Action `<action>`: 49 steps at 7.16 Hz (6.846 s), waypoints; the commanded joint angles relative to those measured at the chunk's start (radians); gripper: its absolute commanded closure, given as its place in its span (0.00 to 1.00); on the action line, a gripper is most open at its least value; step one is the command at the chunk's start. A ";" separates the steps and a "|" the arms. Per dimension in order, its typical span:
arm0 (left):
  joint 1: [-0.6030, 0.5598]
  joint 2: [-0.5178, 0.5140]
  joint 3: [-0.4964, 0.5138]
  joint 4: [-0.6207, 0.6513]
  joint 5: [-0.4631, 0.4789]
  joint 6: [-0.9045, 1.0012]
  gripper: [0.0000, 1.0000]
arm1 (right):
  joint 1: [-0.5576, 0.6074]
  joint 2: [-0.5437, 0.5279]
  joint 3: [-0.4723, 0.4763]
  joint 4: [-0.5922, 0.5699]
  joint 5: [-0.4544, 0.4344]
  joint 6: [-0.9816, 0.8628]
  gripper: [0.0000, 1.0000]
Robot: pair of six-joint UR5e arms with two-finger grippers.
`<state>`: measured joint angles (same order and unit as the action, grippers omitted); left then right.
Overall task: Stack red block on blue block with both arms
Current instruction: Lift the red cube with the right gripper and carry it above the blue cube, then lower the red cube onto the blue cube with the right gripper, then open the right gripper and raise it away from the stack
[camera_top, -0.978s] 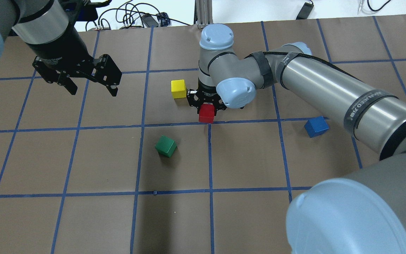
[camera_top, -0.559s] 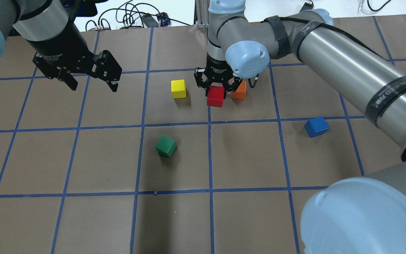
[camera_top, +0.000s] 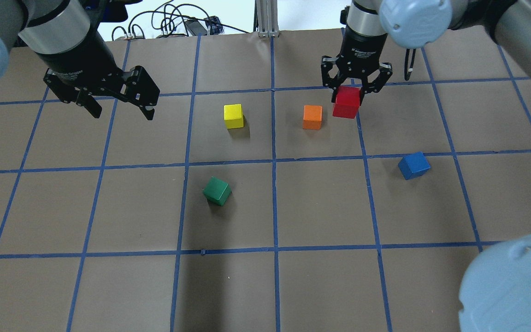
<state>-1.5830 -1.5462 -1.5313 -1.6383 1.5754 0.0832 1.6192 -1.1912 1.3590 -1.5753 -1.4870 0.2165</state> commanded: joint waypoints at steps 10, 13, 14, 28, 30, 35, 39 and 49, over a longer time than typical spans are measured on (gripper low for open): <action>0.000 0.000 -0.001 -0.002 0.000 0.000 0.00 | -0.248 -0.142 0.446 -0.356 -0.122 -0.532 1.00; 0.000 0.000 -0.001 -0.002 0.000 0.000 0.00 | -0.249 -0.137 0.474 -0.391 -0.121 -0.584 1.00; 0.000 0.000 -0.001 -0.002 0.000 0.000 0.00 | -0.249 -0.137 0.488 -0.396 -0.122 -0.600 1.00; 0.001 0.000 -0.001 0.002 -0.001 0.003 0.00 | -0.268 -0.125 0.548 -0.474 -0.124 -0.595 0.84; 0.002 0.000 -0.003 0.008 -0.001 0.003 0.00 | -0.268 -0.125 0.549 -0.474 -0.125 -0.598 0.03; 0.000 0.000 -0.003 0.015 -0.001 0.004 0.00 | -0.265 -0.151 0.490 -0.445 -0.128 -0.588 0.00; 0.002 0.000 -0.003 0.015 0.000 0.003 0.00 | -0.252 -0.273 0.245 -0.066 -0.113 -0.516 0.00; 0.002 0.000 -0.003 0.015 -0.001 0.003 0.00 | -0.073 -0.318 0.175 0.031 -0.058 -0.273 0.00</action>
<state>-1.5816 -1.5462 -1.5344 -1.6230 1.5739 0.0860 1.5461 -1.5091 1.5335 -1.5466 -1.5431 -0.0596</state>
